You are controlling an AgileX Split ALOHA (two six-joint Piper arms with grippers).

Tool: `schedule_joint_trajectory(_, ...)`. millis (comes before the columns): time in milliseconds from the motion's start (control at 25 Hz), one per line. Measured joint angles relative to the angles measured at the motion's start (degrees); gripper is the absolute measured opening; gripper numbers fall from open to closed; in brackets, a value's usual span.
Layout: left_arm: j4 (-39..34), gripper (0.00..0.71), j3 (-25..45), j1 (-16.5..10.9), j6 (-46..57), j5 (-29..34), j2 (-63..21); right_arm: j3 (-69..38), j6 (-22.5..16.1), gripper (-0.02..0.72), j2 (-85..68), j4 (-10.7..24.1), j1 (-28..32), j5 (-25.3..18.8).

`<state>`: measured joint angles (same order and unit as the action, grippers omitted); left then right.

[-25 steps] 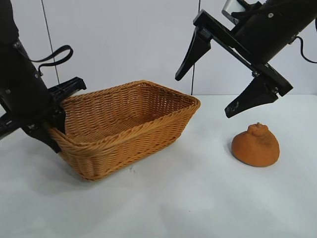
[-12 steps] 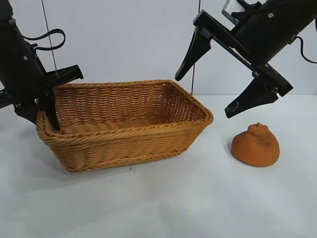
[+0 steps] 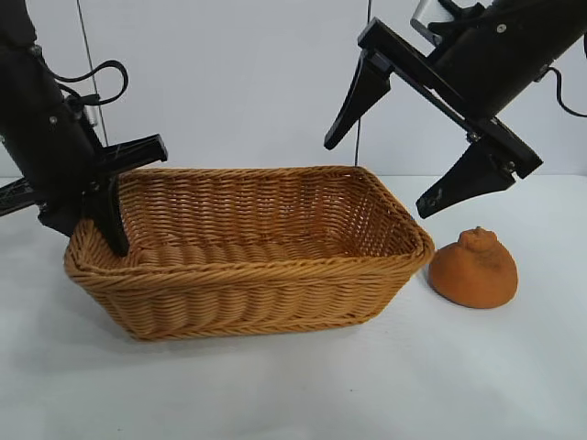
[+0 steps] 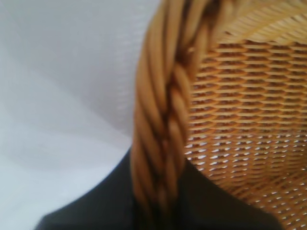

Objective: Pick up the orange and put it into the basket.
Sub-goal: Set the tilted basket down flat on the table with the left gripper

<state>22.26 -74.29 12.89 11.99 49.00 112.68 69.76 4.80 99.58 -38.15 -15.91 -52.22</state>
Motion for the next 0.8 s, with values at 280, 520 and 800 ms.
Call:
schedule_joint_trajectory(280, 0.1, 0.084, 0.0, 0.0, -2.5, -1.0, 3.0, 0.0, 0.0, 0.694, 0.0, 0.0, 0.0, 0.0)
schedule_joint_trajectory(520, 0.3, 0.084, 0.0, 0.0, -3.8, -2.1, 3.3, 0.0, 0.0, 0.694, 0.0, 0.0, 0.0, 0.0)
schedule_joint_trajectory(800, 1.2, 0.434, -0.2, 0.0, -3.9, -2.1, 3.3, 0.0, 0.0, 0.694, 0.0, 0.0, 0.0, 0.0)
